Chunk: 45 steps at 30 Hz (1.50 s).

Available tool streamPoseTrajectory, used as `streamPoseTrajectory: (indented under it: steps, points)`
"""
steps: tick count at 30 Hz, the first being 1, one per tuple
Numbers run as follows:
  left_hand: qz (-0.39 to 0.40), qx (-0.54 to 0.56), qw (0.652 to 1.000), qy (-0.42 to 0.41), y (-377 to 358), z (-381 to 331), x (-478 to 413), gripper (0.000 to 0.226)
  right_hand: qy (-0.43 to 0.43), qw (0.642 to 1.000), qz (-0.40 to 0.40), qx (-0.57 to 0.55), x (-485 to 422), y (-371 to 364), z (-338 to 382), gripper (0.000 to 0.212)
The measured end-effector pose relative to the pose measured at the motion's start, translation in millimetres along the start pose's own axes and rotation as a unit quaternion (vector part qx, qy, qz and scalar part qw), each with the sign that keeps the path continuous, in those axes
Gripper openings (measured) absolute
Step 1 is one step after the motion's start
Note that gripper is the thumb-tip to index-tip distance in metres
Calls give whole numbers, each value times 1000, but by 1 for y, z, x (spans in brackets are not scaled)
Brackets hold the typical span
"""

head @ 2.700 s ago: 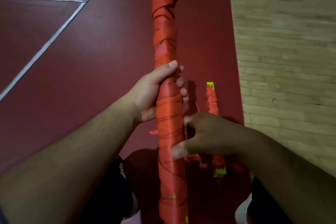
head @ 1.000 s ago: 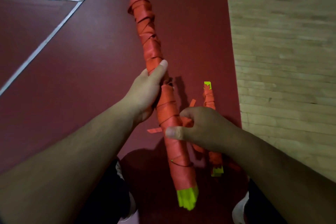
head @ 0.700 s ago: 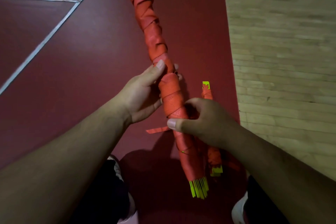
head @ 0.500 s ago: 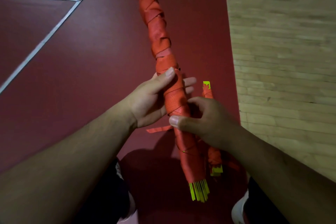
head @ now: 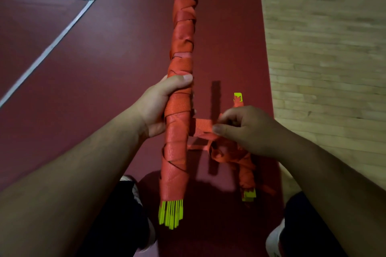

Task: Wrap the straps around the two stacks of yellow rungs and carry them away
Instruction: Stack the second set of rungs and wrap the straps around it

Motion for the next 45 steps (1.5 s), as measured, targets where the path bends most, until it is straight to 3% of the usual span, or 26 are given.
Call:
streamPoseTrajectory:
  steps: [6, 10, 13, 16, 21, 26, 28, 30, 35, 40, 43, 45]
  points:
    - [13, 8, 1000, -3, 0, -8, 0, 65, 13, 996, -39, -76, 0, 6, -5, 11]
    - [26, -9, 1000, -4, -1, -8, 0, 72, -1, 987, -31, -158, 0, 3, -6, 32]
    - [87, 16, 996, 9, -11, -8, 3, 85, -16, 979, -9, -205, -1, 1, -7, 46]
    - [155, 42, 987, 21, -21, -8, 7, 87, -24, 989, 3, -149, 2, 5, -4, 62]
    - [151, 45, 987, 20, -20, -10, 8, 86, -6, 999, -3, -43, 5, 10, -5, 29]
    - [135, 33, 990, 22, -14, -11, 8, 92, 16, 994, 65, -86, 8, 2, -4, 16]
    - [134, 34, 990, 23, -14, -11, 7, 92, 6, 984, 123, -130, 10, -9, -3, 14]
    - [133, 31, 990, 24, -14, -11, 7, 93, 9, 973, 150, -176, 11, -14, 0, 26]
    - [149, 51, 987, 27, -18, -10, 7, 90, -87, 902, 127, -404, 15, -20, -5, 53]
    - [180, 72, 981, 28, -29, -9, 7, 86, -113, 847, 315, -414, 24, -65, 4, 69]
    - [190, 70, 979, 28, -31, -9, 7, 86, -57, 843, 340, -413, 23, -72, 17, 57]
    - [194, 69, 978, 29, -31, -9, 7, 85, -30, 851, 313, -420, 18, -69, 21, 42]
Point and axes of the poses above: each hand's wrist, its own x-axis away from the middle knuckle, its own y-axis out of the back of the hand, z = x × y, the point moved 8 cm from there along -x, towards the middle knuckle, and after that the axes turned 10 degrees about z, right-handed, at the moved point
